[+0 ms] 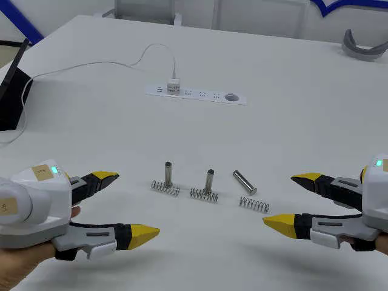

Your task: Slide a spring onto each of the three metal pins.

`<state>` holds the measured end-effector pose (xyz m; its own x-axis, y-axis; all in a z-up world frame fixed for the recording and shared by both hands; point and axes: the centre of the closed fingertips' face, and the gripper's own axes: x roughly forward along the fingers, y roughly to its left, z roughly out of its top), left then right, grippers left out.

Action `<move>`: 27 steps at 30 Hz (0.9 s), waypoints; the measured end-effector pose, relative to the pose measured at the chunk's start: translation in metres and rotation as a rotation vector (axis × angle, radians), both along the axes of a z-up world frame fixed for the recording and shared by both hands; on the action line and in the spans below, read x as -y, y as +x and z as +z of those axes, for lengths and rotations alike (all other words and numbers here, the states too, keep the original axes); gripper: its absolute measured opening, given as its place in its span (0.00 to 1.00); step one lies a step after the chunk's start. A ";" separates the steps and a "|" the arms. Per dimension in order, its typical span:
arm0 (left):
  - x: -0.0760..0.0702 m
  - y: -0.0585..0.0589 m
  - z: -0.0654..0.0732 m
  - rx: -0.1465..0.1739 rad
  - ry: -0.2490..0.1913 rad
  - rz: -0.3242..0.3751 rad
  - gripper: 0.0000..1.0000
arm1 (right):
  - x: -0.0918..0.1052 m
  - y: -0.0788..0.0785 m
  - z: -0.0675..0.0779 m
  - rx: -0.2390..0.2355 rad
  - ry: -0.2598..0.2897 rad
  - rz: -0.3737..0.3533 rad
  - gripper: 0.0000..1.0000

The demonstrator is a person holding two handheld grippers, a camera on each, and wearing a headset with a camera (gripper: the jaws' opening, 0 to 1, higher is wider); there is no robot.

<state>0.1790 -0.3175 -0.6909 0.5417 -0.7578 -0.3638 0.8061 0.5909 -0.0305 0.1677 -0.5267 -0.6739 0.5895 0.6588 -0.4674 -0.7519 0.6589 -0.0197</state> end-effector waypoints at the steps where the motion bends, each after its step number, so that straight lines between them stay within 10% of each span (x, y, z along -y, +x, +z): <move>1: 0.000 0.000 0.000 0.001 0.001 0.000 0.82 | 0.000 0.000 0.000 0.001 0.000 0.000 0.66; 27: 0.005 0.000 -0.001 0.001 0.002 -0.009 0.83 | 0.002 0.002 -0.002 -0.019 -0.005 -0.004 0.63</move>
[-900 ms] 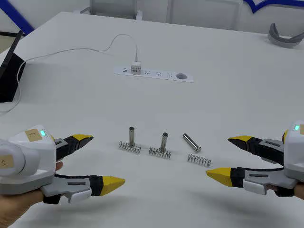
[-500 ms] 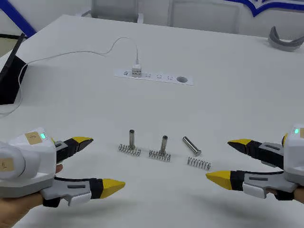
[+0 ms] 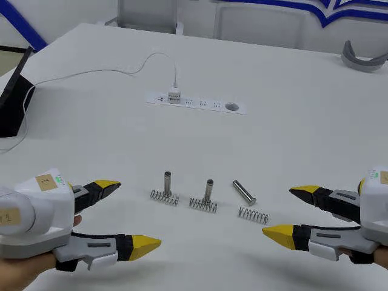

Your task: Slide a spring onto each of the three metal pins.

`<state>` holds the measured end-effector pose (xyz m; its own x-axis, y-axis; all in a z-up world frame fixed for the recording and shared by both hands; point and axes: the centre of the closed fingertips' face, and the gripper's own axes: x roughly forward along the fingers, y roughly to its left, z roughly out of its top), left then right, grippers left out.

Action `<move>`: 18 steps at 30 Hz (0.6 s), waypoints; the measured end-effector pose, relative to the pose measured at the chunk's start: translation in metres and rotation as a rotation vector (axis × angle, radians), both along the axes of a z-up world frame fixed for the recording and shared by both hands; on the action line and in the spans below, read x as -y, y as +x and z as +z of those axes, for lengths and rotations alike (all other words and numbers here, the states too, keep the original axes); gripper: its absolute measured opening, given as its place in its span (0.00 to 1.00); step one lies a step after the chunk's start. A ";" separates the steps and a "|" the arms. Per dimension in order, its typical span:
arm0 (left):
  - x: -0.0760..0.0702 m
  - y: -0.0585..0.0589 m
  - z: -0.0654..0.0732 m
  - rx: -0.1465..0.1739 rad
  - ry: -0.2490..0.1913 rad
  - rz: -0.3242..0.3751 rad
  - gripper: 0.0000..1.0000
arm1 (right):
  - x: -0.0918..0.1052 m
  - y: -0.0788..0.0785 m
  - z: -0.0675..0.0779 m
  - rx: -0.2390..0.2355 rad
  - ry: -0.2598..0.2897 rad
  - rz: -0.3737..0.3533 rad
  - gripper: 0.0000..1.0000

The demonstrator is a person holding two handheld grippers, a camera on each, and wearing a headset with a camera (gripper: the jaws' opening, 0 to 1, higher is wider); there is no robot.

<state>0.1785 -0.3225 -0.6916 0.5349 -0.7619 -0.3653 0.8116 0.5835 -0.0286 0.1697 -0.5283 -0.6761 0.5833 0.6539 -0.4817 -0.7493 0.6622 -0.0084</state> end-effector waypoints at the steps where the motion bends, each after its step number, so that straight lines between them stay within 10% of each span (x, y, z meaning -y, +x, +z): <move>1: 0.000 0.000 0.000 0.000 0.001 -0.001 0.83 | 0.000 0.000 0.000 -0.002 0.001 -0.001 0.62; 18: 0.001 0.004 0.002 0.009 0.000 -0.002 0.83 | 0.003 0.009 0.006 -0.006 0.003 -0.022 0.58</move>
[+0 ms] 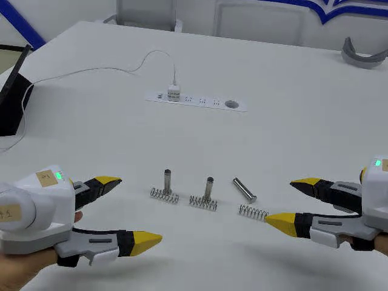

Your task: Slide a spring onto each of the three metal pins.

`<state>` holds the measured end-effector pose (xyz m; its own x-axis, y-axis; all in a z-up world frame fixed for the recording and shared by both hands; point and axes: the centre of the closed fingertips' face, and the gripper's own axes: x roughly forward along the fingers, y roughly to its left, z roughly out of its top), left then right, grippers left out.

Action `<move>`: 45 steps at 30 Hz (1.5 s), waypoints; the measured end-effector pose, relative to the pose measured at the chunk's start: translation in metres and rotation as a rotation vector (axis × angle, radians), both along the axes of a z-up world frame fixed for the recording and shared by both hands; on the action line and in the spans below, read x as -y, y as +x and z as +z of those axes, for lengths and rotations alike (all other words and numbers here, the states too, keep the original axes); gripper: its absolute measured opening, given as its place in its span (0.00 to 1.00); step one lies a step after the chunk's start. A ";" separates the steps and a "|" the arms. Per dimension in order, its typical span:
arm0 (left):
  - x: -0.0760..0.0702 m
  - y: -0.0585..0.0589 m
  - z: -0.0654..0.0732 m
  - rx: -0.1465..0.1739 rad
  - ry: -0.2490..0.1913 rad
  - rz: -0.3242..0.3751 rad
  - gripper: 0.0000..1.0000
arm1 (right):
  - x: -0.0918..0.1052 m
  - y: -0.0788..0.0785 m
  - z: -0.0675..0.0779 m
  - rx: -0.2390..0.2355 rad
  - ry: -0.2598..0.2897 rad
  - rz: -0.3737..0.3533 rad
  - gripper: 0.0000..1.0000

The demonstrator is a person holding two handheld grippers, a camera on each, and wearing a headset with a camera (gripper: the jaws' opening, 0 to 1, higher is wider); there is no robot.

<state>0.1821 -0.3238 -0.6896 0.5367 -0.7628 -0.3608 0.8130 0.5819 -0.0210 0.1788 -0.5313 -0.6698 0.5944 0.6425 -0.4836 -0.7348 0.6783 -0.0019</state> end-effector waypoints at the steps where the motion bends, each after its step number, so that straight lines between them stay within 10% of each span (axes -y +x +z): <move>1: 0.000 0.000 0.000 0.001 0.000 0.000 0.83 | 0.000 0.000 0.000 0.000 -0.003 0.001 0.57; 29: 0.004 0.002 0.006 0.016 -0.003 -0.004 0.83 | -0.012 0.042 0.002 -0.042 -0.072 -0.050 0.39; 45: 0.003 0.000 0.006 0.018 -0.003 0.003 0.82 | -0.027 0.071 -0.028 -0.151 -0.157 -0.086 0.28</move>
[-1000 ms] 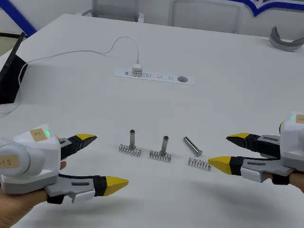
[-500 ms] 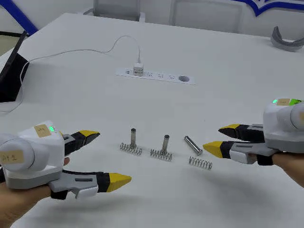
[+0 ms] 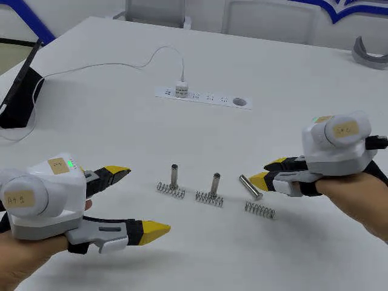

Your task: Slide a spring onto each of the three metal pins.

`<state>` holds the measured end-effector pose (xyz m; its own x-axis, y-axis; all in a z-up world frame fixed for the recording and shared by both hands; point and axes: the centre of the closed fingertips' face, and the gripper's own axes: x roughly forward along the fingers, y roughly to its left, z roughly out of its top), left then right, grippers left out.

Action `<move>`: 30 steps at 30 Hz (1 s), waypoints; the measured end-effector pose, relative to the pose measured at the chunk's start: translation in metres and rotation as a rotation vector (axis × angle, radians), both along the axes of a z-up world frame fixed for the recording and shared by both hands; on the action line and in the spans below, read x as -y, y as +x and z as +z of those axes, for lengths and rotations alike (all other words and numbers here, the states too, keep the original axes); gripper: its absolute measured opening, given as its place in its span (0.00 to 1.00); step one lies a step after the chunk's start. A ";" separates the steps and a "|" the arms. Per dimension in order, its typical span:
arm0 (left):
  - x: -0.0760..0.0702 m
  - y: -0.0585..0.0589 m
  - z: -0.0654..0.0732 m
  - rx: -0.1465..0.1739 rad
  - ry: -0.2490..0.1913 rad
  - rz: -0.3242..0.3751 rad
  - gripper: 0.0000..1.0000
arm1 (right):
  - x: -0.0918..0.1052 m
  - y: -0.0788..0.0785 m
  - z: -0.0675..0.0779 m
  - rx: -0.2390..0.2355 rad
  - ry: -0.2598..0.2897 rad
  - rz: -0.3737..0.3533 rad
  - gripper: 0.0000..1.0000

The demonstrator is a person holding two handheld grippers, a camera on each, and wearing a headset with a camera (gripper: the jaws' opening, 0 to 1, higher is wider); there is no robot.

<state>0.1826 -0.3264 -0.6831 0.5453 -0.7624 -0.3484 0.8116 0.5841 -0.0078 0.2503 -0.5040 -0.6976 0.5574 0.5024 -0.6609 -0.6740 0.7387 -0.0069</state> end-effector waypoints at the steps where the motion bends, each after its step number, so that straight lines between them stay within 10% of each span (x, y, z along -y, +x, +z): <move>1: 0.000 0.000 0.000 0.000 0.000 0.000 0.82 | -0.001 0.001 -0.002 -0.005 -0.004 -0.003 0.27; 30: 0.002 0.000 -0.001 -0.004 -0.014 0.000 0.82 | -0.010 0.017 -0.037 -0.134 -0.096 -0.054 0.13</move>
<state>0.1826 -0.3286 -0.6843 0.5441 -0.7672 -0.3395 0.8116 0.5840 -0.0189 0.2678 -0.4941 -0.7349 0.4854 0.4055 -0.7746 -0.6331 0.7741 0.0085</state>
